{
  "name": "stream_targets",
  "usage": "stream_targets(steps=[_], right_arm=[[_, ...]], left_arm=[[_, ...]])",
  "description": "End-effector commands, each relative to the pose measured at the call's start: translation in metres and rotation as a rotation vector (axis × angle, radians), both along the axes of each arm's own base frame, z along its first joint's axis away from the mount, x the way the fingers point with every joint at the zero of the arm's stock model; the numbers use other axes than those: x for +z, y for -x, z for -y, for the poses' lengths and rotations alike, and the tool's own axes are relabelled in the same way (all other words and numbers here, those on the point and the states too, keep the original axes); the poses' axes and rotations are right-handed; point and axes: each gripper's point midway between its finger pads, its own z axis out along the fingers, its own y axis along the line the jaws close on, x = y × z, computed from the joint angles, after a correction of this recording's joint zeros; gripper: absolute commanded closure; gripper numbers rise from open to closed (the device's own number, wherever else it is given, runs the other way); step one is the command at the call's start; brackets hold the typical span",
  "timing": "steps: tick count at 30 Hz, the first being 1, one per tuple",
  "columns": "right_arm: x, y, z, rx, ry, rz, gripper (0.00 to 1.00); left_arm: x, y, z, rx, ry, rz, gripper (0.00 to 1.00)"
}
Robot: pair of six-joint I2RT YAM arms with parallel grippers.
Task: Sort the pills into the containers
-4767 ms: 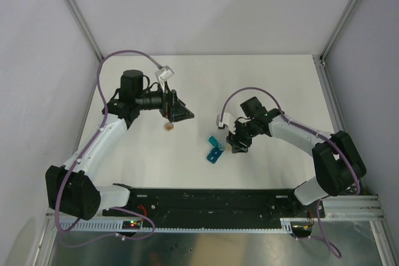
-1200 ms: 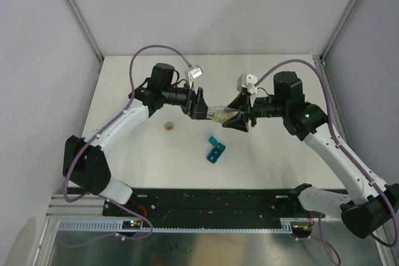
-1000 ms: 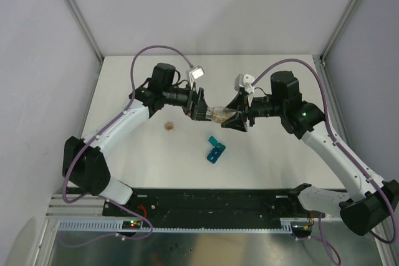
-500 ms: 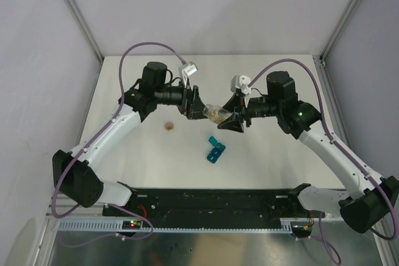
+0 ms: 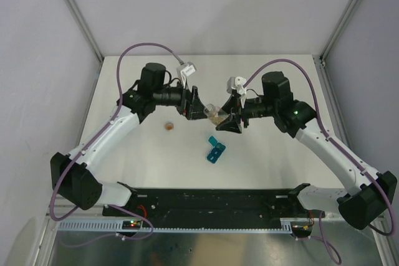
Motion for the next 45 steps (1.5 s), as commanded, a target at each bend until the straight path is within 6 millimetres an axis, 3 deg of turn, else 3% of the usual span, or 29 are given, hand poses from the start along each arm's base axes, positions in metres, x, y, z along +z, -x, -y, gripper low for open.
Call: stream_targets(steps=[1,18,24,29,34,40,45], right_arm=[[-0.022,-0.025,0.003,-0.096,0.069,0.016,1.0],[-0.04,-0.023,0.003,-0.083,0.094,-0.013,1.0],[-0.032,-0.018,0.008,-0.083,0.081,0.009,1.0],[-0.03,-0.011,0.013,-0.079,0.09,0.011,1.0],[-0.03,-0.008,0.022,-0.088,0.107,0.014,1.0],[-0.021,-0.006,0.031,-0.113,0.09,0.019,1.0],[-0.016,-0.003,0.038,-0.124,0.068,0.029,1.0]], left_arm=[[0.039,0.039,0.008,-0.145,0.106,0.066,0.04],[0.039,0.035,0.003,-0.108,0.094,0.098,0.02],[0.028,0.009,-0.018,0.004,0.057,0.133,0.0],[0.006,-0.026,-0.054,0.174,-0.044,0.19,0.0],[-0.037,-0.054,-0.097,0.328,-0.279,0.22,0.0],[-0.084,-0.076,-0.139,0.439,-0.549,0.221,0.0],[-0.12,-0.089,-0.16,0.462,-0.715,0.179,0.0]])
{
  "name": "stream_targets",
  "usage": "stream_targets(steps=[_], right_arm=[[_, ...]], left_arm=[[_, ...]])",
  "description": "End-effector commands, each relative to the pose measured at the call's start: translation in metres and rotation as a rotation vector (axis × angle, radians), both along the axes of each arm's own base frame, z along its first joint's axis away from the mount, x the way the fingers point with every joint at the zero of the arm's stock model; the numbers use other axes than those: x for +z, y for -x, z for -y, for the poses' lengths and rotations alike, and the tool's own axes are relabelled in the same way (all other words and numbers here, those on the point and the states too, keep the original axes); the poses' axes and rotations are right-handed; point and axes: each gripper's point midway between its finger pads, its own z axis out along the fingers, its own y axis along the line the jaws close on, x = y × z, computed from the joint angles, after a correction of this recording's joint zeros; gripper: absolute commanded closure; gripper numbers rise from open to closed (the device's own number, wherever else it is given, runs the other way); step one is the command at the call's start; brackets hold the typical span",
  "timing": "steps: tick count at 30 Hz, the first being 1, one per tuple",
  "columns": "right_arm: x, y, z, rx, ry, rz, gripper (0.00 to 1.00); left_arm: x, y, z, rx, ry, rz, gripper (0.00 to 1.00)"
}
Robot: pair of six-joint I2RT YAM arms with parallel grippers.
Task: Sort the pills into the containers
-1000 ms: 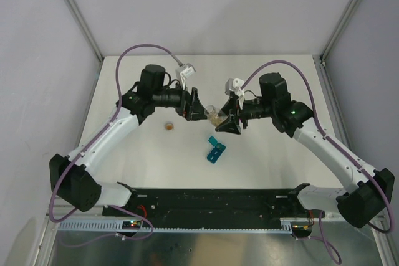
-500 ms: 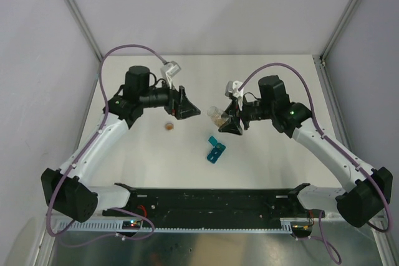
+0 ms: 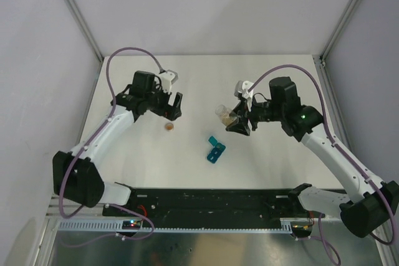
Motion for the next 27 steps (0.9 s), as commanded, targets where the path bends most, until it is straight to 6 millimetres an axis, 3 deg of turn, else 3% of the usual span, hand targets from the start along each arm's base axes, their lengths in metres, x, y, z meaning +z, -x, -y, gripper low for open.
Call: stream_targets(steps=[1,11,27], right_arm=[[0.015,0.007,0.006,0.002,-0.04,0.04,1.0],[0.007,0.009,0.017,-0.027,-0.035,0.014,1.0],[-0.01,0.01,0.021,-0.043,-0.02,-0.017,1.0]], left_arm=[[-0.032,-0.015,-0.034,0.063,-0.209,-0.023,0.0],[-0.095,-0.032,-0.048,0.045,-0.384,-0.169,0.01],[-0.141,-0.035,-0.041,-0.006,-0.41,-0.326,0.25]])
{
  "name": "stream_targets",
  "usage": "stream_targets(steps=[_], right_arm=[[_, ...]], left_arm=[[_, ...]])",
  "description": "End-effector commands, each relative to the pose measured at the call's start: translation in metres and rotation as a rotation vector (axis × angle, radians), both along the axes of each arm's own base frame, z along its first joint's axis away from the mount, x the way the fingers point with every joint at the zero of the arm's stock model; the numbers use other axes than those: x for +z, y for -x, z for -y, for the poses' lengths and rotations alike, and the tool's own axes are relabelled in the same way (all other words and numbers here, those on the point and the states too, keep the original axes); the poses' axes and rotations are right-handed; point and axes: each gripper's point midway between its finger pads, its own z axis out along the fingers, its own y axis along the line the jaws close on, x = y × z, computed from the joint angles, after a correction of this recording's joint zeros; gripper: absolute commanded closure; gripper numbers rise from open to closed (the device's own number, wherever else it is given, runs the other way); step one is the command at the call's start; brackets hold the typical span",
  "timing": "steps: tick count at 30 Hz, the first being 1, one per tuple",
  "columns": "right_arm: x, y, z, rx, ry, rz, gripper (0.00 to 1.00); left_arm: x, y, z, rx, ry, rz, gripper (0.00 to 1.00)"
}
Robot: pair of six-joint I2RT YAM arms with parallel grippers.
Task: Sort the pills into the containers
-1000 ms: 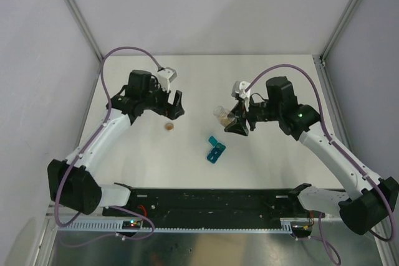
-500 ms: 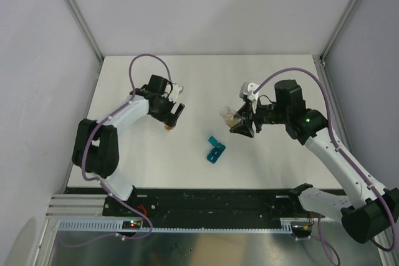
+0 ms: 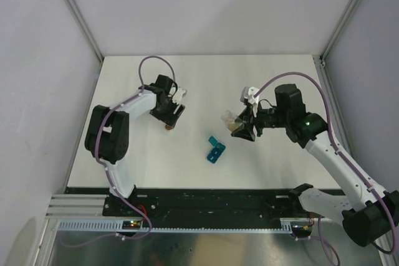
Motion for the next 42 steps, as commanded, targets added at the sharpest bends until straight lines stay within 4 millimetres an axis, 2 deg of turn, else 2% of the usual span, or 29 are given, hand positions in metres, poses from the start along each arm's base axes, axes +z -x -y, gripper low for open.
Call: stream_targets(steps=[1,20,34,38,42], right_arm=[[0.007,0.0,0.0,0.0,-0.023,0.013,1.0],[0.004,-0.001,-0.001,-0.002,-0.024,0.008,1.0],[0.001,0.0,0.001,-0.002,-0.026,0.003,1.0],[0.001,-0.001,0.0,-0.001,-0.028,-0.001,1.0],[0.0,-0.001,0.0,-0.003,-0.028,-0.002,1.0]], left_arm=[[0.004,-0.007,0.003,-0.029,0.007,-0.003,0.26],[-0.011,0.002,0.011,-0.053,0.031,-0.074,0.45],[-0.016,0.002,0.015,-0.064,0.037,-0.092,0.5],[-0.016,0.002,0.016,-0.067,0.046,-0.093,0.58],[-0.012,0.004,0.019,-0.075,0.063,-0.092,0.74]])
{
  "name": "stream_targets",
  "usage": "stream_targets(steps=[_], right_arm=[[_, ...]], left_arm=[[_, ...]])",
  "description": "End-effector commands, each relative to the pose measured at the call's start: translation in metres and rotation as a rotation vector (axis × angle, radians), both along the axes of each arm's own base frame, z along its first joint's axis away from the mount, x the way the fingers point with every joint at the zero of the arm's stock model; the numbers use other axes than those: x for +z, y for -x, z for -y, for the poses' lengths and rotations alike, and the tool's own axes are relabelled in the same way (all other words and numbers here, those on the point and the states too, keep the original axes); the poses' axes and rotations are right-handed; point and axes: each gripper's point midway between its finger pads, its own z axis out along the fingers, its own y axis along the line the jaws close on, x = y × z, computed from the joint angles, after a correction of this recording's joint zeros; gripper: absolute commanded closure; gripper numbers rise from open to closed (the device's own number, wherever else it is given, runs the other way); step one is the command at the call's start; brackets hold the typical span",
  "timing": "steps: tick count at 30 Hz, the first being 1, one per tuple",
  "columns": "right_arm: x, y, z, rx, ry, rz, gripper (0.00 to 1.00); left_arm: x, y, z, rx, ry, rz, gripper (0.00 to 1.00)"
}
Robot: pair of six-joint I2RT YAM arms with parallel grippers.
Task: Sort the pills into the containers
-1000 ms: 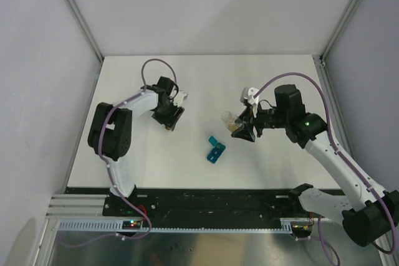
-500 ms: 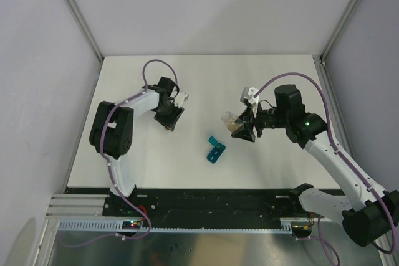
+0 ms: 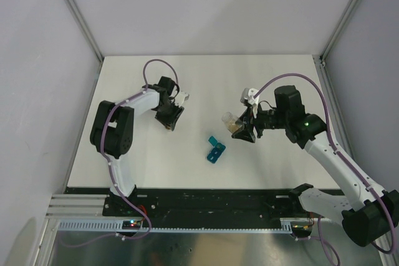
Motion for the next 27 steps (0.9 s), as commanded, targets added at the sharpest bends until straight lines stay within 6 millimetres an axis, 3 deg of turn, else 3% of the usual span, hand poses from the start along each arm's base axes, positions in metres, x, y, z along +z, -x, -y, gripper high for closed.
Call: stream_targets(steps=[1,8,18,27], right_arm=[[0.012,-0.003,-0.002,0.009,-0.035,0.038,1.0],[0.017,-0.003,-0.004,0.016,-0.037,0.059,1.0],[0.026,0.0,-0.013,0.069,-0.013,0.057,1.0],[0.046,0.006,-0.029,0.163,0.017,0.084,1.0]], left_arm=[[0.011,-0.006,0.011,-0.038,0.049,0.022,0.78],[0.051,0.007,0.026,-0.073,0.171,0.071,0.99],[0.143,0.062,0.069,-0.213,0.519,0.131,1.0],[0.248,0.097,0.1,-0.388,0.766,0.261,1.0]])
